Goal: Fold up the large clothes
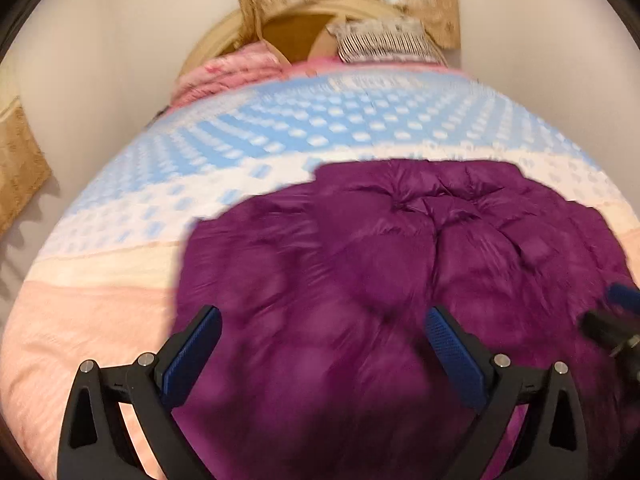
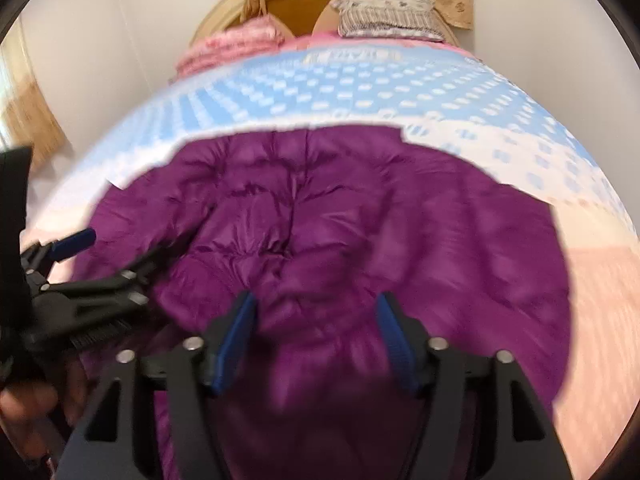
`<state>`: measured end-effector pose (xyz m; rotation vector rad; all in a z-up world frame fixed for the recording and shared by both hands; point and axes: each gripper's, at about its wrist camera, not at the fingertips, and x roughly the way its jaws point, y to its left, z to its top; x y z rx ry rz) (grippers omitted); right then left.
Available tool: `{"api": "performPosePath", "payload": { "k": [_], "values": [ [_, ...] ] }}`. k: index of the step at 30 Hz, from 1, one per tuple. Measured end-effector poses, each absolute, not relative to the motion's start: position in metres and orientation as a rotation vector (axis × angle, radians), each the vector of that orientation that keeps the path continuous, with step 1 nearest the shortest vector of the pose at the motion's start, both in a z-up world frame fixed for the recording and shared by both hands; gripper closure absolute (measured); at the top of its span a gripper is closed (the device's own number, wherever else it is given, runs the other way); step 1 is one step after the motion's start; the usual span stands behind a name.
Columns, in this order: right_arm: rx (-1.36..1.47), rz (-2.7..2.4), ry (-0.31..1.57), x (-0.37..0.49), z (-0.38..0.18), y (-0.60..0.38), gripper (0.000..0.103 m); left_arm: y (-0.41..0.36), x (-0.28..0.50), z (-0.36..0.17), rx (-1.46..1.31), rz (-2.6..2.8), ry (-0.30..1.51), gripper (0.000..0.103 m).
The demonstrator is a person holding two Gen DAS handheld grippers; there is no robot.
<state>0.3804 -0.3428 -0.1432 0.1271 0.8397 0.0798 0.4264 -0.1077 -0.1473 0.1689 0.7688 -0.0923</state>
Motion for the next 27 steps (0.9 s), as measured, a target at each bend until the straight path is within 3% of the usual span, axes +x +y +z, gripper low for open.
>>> {"api": "performPosePath", "payload": {
  "k": [4, 13, 21, 22, 23, 25, 27],
  "values": [
    [0.109, 0.046, 0.831, 0.298, -0.132, -0.372, 0.019, -0.055, 0.351, -0.144, 0.157, -0.098, 0.745, 0.001],
    [0.148, -0.091, 0.924, 0.152, -0.171, -0.39, 0.018, 0.032, 0.225, -0.196, 0.066, -0.004, 0.801, 0.001],
    [0.159, -0.092, 0.918, 0.1, -0.194, -0.357, 0.024, 0.028, 0.178, -0.22, 0.032, -0.074, 0.803, 0.004],
    [0.154, -0.096, 0.919, 0.1, -0.195, -0.354, 0.028, 0.025, 0.174, -0.221, 0.036, -0.086, 0.796, 0.01],
    [0.153, -0.1, 0.925, 0.101, -0.194, -0.354, 0.032, 0.022, 0.171, -0.221, 0.032, -0.117, 0.792, 0.029],
    [0.129, -0.091, 0.923, 0.1, -0.195, -0.351, 0.063, 0.016, 0.162, -0.222, 0.037, -0.165, 0.771, 0.047],
    [0.128, -0.046, 0.905, 0.098, -0.197, -0.344, 0.085, 0.01, 0.157, -0.218, 0.078, -0.204, 0.746, 0.093]
  ]
}}
